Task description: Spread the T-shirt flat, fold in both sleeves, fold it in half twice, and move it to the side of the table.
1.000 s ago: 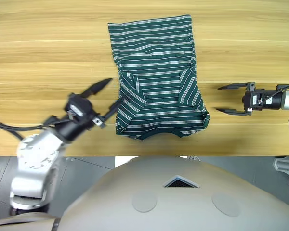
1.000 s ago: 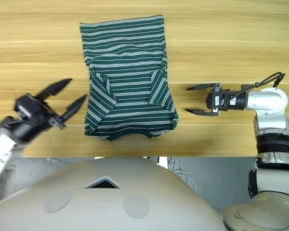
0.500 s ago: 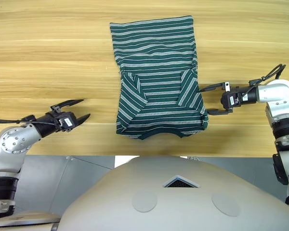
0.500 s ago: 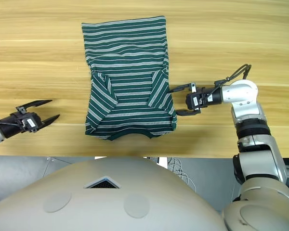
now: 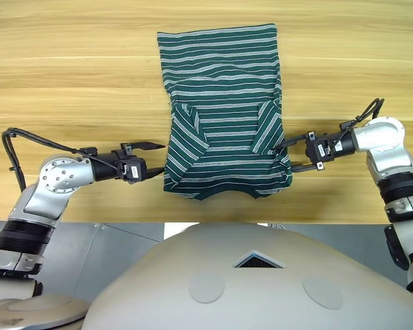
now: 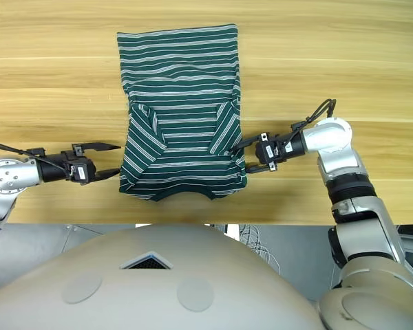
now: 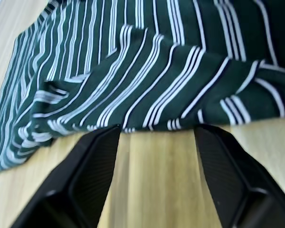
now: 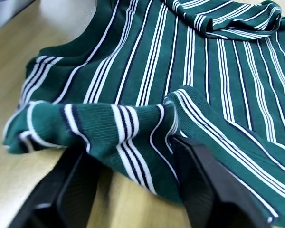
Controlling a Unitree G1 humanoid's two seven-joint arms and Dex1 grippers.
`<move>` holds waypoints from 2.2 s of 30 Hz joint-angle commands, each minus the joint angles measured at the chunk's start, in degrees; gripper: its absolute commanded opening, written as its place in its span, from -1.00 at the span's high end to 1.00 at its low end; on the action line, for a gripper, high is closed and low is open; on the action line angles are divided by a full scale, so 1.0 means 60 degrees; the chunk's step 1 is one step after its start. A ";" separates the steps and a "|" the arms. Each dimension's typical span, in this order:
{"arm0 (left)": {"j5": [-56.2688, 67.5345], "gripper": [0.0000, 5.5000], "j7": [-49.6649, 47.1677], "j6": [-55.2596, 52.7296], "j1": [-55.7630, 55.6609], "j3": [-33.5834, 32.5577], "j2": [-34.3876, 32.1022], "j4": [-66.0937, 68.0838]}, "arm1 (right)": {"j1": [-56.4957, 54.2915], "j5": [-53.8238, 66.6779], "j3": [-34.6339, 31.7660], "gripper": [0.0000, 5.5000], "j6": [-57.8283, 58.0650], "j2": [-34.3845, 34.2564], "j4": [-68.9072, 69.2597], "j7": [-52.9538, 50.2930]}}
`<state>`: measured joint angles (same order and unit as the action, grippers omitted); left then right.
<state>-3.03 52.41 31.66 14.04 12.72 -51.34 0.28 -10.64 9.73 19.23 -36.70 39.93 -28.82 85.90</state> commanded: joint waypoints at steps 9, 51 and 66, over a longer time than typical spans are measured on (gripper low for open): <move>-0.1887 -0.02 -0.0166 0.0956 -0.1126 0.1741 0.0593 0.2302 | -0.0319 -0.0241 -0.0068 0.88 0.0104 -0.0290 0.0010 -0.0424; 0.5022 1.00 0.1389 -0.3561 -0.2363 -0.0335 0.0679 -0.0122 | -0.2972 0.4922 0.1038 0.98 0.4412 0.2062 0.0445 0.1099; 0.2701 1.00 0.0355 -0.3802 -0.8848 -0.1032 0.5011 1.1498 | -0.6807 0.0558 -0.0684 0.98 0.5153 -0.2036 -0.8108 -0.2196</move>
<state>14.95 57.08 8.89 -36.92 8.18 -22.29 66.06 -52.00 15.35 17.05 -6.39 28.28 -76.43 75.59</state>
